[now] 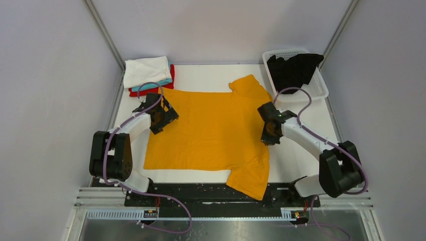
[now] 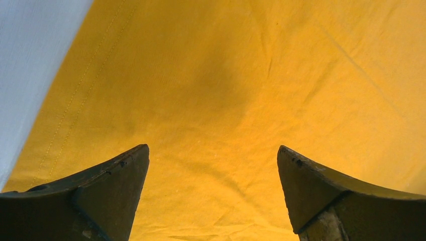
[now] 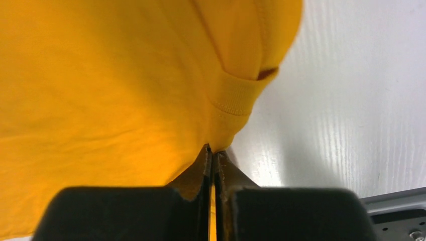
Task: Fold and stack the t-shirts
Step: Flatten out the tshirt
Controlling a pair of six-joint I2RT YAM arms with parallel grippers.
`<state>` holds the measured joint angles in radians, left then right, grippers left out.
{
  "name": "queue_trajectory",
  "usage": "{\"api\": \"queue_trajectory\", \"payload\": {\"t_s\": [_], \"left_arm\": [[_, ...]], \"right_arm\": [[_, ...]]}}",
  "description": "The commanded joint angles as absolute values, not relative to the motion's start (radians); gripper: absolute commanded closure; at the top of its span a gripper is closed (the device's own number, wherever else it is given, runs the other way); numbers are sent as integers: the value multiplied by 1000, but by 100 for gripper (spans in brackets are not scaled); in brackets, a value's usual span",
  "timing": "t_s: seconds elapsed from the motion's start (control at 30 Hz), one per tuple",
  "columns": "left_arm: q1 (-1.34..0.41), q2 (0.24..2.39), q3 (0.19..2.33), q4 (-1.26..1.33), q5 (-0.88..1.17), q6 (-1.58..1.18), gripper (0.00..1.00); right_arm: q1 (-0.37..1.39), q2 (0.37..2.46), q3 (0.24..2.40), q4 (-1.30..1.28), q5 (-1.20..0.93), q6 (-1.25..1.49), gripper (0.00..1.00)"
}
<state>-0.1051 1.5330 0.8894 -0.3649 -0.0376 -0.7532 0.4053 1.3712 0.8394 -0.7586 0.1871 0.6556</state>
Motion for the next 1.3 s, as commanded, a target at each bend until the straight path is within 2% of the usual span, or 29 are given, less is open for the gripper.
{"api": "queue_trajectory", "payload": {"t_s": [0.0, 0.2, 0.27, 0.4, 0.57, 0.67, 0.73, 0.87, 1.0, 1.17, 1.27], "left_arm": [[-107, 1536, 911, -358, -48, -750, 1], [-107, 1534, 919, -387, -72, -743, 1], [-107, 1531, 917, -390, -78, -742, 1], [-107, 1537, 924, -402, -89, -739, 1], [-106, 1543, 924, -400, -91, -739, 1], [-107, 1552, 929, -397, -85, -741, 1], [-107, 1557, 931, -395, -75, -742, 1], [-106, 1563, 932, -390, -63, -742, 1], [-107, 1561, 933, -383, -56, -742, 1], [-107, 1571, 933, -377, -48, -745, 1], [-107, 1574, 931, -377, -49, -744, 1]], "right_arm": [[510, 1501, 1023, -907, 320, 736, 96], [587, 1791, 1270, -939, 324, 733, 92], [620, 1847, 1343, -956, 330, 742, 87], [688, 1837, 1393, -925, 315, 715, 64], [694, 1580, 1222, -838, 318, 680, 23], [689, 1382, 1071, -802, 338, 665, 6], [671, 1270, 977, -812, 340, 663, 1], [553, 1116, 784, -849, 218, 720, 2], [474, 1060, 621, -812, 162, 735, 19], [474, 1144, 599, -692, 106, 677, 43], [474, 1237, 624, -681, 101, 665, 52]]}}
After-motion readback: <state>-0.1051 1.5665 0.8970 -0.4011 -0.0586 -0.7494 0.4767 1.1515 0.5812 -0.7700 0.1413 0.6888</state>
